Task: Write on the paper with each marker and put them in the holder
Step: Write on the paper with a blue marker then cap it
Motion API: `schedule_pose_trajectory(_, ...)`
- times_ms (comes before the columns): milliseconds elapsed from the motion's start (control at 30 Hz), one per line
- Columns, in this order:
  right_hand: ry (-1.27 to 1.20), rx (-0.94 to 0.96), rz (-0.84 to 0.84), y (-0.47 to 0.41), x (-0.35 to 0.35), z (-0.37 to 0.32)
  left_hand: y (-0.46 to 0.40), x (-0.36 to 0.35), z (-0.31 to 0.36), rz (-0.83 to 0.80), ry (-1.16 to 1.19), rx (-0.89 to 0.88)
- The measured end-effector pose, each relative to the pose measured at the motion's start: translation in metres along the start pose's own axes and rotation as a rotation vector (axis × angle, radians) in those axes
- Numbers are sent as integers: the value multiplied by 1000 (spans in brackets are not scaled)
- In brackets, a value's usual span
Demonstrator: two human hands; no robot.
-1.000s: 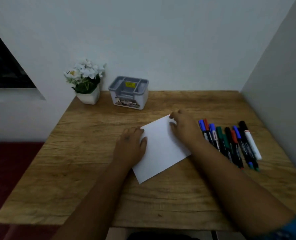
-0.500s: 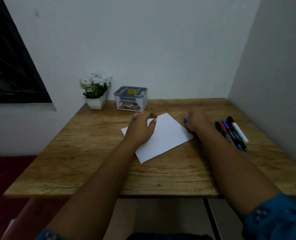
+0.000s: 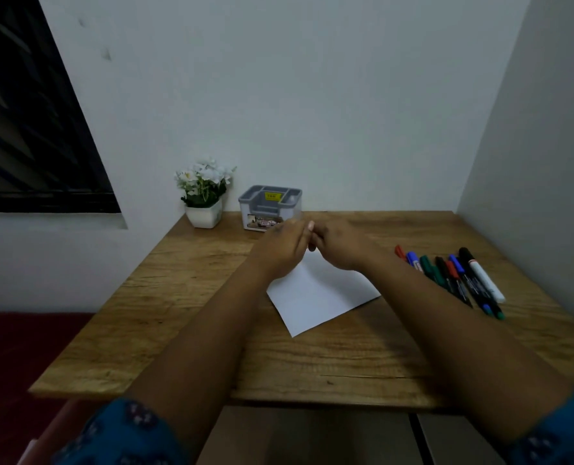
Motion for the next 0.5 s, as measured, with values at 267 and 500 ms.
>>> schedule_pose_trajectory(267,35,-181,-53,-7,-6,20,6,6,-60,-69,-120,393)
schedule_pose_trajectory(500,-1081,-416,82,-11,-29,28,32,21,-93,-439,413,647)
Point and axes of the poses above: each hand's wrist, its own y-axis away from the middle knuckle, its own x-axis out of the back of the hand, z = x × y, the point moved 2 cm from there along -y, towards the middle knuckle, and after that the axes turned 2 degrees about z, right-handed, at the moved point
